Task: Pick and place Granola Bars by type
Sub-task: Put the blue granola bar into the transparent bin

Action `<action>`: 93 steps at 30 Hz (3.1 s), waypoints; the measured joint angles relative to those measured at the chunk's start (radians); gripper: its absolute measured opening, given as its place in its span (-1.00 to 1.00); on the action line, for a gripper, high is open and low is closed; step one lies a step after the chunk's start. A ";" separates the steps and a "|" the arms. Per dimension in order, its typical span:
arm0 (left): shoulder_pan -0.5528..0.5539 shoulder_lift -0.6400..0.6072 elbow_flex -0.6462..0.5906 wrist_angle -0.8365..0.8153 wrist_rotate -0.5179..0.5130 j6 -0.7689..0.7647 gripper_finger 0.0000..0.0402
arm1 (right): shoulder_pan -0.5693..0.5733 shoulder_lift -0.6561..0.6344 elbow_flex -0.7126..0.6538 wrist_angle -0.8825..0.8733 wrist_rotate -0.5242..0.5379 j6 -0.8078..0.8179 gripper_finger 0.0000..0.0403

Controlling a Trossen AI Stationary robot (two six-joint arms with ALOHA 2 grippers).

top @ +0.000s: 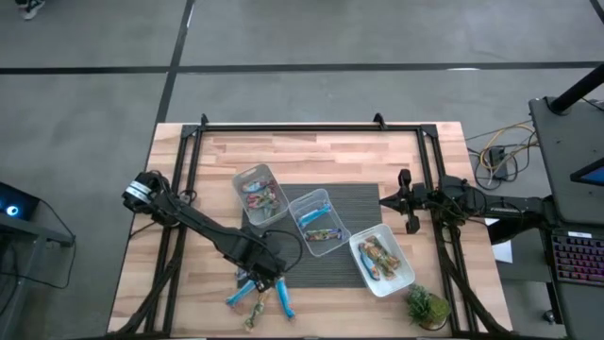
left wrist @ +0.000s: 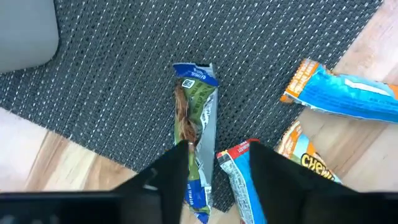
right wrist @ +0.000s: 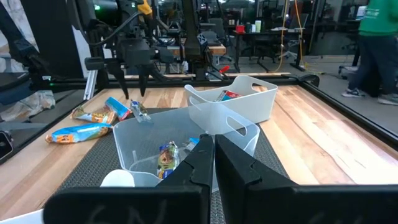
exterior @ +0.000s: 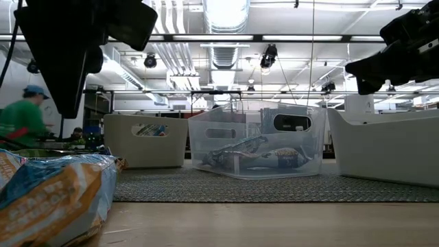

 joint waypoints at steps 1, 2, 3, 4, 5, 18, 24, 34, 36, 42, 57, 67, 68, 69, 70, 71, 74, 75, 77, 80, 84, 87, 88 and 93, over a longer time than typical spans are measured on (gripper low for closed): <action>0.000 0.000 0.000 0.000 0.000 0.002 -0.19 | 0.000 0.000 0.000 0.000 0.000 0.000 -0.96; 0.000 0.000 0.000 0.000 0.000 0.002 -0.12 | 0.000 0.000 0.000 0.000 0.000 0.000 -0.96; 0.000 0.000 0.000 0.000 0.000 0.003 -0.06 | 0.000 0.000 0.000 0.000 0.000 0.000 -0.96; 0.000 0.000 0.000 0.000 0.000 0.002 0.00 | 0.000 0.000 0.000 0.000 0.000 0.000 -0.96; 0.000 0.000 0.000 0.000 0.000 0.003 0.05 | 0.000 0.000 0.000 0.000 0.000 0.000 -0.96; 0.018 -0.001 -0.033 0.000 0.041 0.012 0.20 | 0.000 0.000 0.000 0.000 0.000 0.000 -0.96; 0.031 -0.001 -0.091 0.057 0.041 0.036 0.20 | 0.000 0.000 0.000 0.000 0.000 0.000 -0.96; 0.040 -0.001 -0.195 0.183 0.040 0.057 0.20 | 0.000 0.000 0.000 0.000 0.000 0.000 -0.96; 0.041 -0.001 -0.215 0.202 0.040 0.057 0.20 | 0.000 0.000 0.000 0.000 0.000 0.000 -0.96; 0.041 -0.001 -0.244 0.225 0.049 0.057 0.20 | 0.000 0.000 0.000 0.000 0.000 0.000 -0.96; 0.042 0.001 -0.252 0.273 0.128 0.061 0.20 | 0.000 0.000 0.000 0.000 0.000 0.000 -0.96; 0.042 0.001 -0.256 0.292 0.124 0.061 0.20 | 0.000 0.000 0.000 0.000 0.000 0.000 -0.96; 0.042 0.001 -0.256 0.292 0.124 0.061 0.19 | 0.000 0.000 0.000 0.000 0.000 0.000 -0.96; 0.042 0.001 -0.256 0.292 0.126 0.061 0.17 | 0.000 0.000 0.000 0.000 0.000 0.000 -0.96; 0.042 0.001 -0.256 0.292 0.126 0.061 0.14 | 0.000 0.000 0.000 0.000 0.000 0.000 -0.96; 0.042 0.001 -0.256 0.292 0.128 0.061 0.11 | 0.000 0.000 0.000 0.000 0.000 0.000 -0.96; 0.042 0.001 -0.256 0.292 0.132 0.067 -0.03 | 0.000 0.000 0.000 0.000 0.000 0.000 -0.96; 0.042 0.001 -0.256 0.292 0.138 0.071 -0.09 | 0.000 0.000 0.000 0.000 0.000 0.000 -0.96; 0.042 0.001 -0.256 0.292 0.147 0.075 -0.19 | 0.000 0.000 0.000 0.000 0.000 0.000 -0.96; 0.042 0.001 -0.256 0.292 0.148 0.075 -0.35 | 0.000 0.000 0.000 0.000 0.000 0.000 -0.96; 0.042 0.001 -0.256 0.292 0.149 0.075 -0.50 | 0.000 0.000 0.000 0.000 0.000 0.000 -0.96; 0.042 0.001 -0.256 0.295 0.149 0.075 -0.57 | 0.000 0.000 0.000 0.000 0.000 0.000 -0.96; 0.042 0.001 -0.256 0.296 0.152 0.075 -0.58 | 0.000 0.000 0.000 0.000 0.000 0.000 -0.96; 0.042 0.001 -0.256 0.300 0.158 0.076 -0.65 | 0.000 0.000 0.000 0.000 0.000 0.000 -0.96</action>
